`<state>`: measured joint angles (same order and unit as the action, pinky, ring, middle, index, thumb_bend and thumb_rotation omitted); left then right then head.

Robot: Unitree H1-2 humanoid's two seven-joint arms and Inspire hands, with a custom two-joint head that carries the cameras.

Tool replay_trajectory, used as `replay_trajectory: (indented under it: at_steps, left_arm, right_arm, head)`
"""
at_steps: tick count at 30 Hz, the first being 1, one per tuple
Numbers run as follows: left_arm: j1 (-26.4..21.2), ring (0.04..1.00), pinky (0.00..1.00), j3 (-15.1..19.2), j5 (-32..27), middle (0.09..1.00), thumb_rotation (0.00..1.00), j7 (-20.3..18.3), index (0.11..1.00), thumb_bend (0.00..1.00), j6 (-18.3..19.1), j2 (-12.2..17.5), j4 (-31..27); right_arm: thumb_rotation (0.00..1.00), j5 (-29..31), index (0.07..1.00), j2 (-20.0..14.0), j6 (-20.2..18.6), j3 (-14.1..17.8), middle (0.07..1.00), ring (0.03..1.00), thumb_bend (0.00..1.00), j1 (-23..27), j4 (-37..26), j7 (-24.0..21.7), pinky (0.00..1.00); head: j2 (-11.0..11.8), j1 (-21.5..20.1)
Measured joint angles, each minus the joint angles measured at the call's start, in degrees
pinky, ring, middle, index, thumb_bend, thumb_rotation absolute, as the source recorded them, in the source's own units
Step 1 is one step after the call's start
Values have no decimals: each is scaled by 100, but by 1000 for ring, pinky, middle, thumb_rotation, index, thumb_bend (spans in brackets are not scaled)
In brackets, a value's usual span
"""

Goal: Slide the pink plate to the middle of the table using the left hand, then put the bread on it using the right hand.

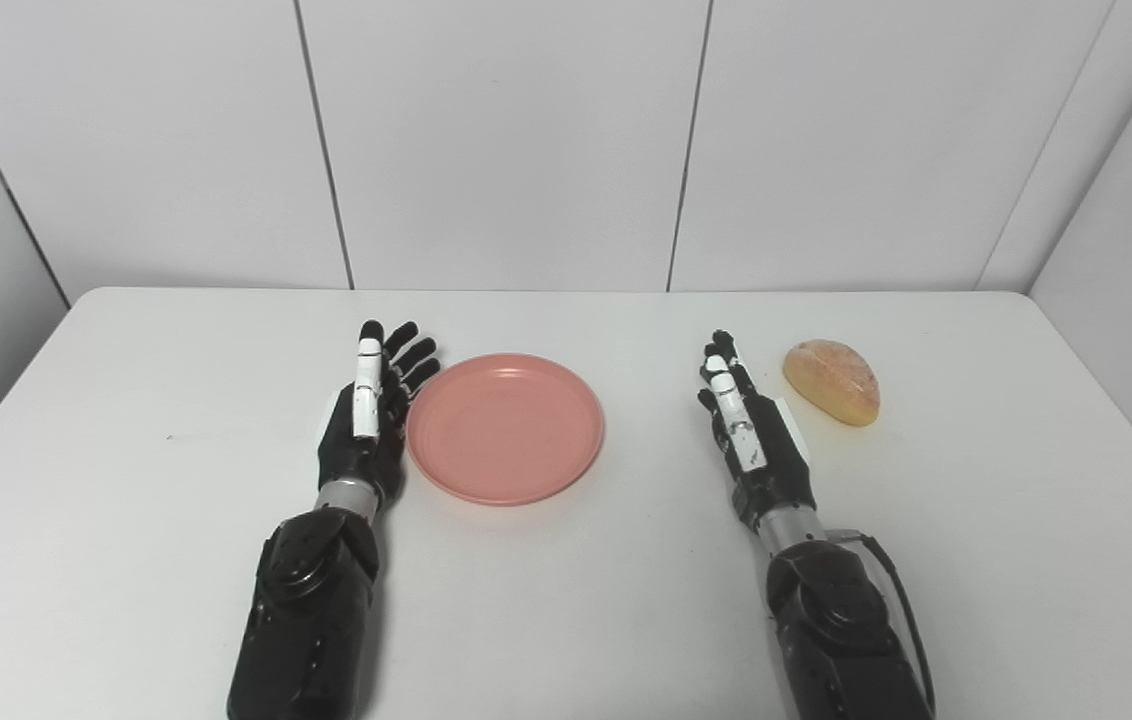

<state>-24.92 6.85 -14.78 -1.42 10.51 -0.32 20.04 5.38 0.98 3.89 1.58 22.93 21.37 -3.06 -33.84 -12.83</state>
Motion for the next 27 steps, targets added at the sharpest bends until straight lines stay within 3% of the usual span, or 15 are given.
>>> replay_trajectory:
  at_steps: [10, 18, 24, 27]
  left_arm:
    - [109, 917, 926, -128, -19, 901, 1000, -242, 884, 612, -45, -85, -51]
    - [163, 934, 955, -174, -2, 911, 1000, -244, 893, 586, -275, -265, 1]
    - [208, 966, 996, -233, 67, 946, 1000, -339, 930, 572, -891, -350, 254]
    - [247, 995, 1000, -375, 289, 974, 1000, -380, 963, 540, -1301, -321, 406]
  right_arm:
    - [904, -100, 1000, 74, 5, -67, 1000, 1000, 630, 96, 74, 12, 1000]
    - [919, -248, 1000, 14, 237, -66, 1000, 1000, 636, 108, 224, 91, 1000]
    - [889, -624, 1000, -137, 574, -93, 1000, 1000, 597, 120, 240, 304, 1000]
    - [926, -1186, 1000, -301, 771, -221, 1000, 1000, 600, 151, 239, 569, 1000]
  head:
    - [105, -97]
    - [228, 131]
    - [281, 193]
    - [281, 228]
